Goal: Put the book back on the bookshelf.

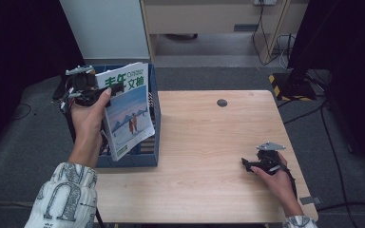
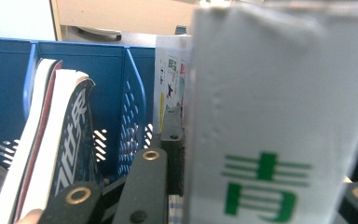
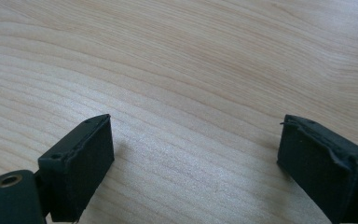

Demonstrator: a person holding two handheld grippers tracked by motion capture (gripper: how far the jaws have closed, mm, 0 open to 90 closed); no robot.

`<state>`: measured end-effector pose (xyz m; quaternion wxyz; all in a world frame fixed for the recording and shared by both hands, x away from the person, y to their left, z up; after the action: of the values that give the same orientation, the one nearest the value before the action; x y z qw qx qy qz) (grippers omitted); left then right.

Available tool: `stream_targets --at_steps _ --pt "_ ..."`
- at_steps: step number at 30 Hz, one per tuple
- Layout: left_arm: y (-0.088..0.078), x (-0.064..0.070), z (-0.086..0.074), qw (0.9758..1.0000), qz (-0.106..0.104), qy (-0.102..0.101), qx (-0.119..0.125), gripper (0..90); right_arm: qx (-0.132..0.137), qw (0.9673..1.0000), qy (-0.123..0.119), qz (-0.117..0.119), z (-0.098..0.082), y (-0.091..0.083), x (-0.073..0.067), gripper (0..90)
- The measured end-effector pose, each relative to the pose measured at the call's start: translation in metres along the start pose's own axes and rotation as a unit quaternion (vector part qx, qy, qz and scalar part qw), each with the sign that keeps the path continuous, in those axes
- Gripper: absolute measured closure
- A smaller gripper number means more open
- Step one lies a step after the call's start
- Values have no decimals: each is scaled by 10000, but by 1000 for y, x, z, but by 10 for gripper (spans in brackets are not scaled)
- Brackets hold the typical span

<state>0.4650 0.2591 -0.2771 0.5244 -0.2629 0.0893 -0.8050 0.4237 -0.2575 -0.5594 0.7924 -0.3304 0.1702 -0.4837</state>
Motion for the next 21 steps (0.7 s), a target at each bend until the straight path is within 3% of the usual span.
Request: stream_targets --at_steps 11,21 --pt "15 7 1 10000 48 15 7 733 -3 10000 4 -4 0 0 0 108" --pt "15 15 -1 9999 -83 70 35 732 -4 10000 3 -2 0 0 0 107"
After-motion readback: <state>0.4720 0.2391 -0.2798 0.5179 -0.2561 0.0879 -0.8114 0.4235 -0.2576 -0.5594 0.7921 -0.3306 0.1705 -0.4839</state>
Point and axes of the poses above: each handheld gripper's, and its own axes: y roughly forward along the jaws, z roughly out of its top, x roughly to its right, the point moved 3 cm from there along y, roughly forward along the jaws, and after that the axes turned 4 degrees about -y, right-handed, at the moved point
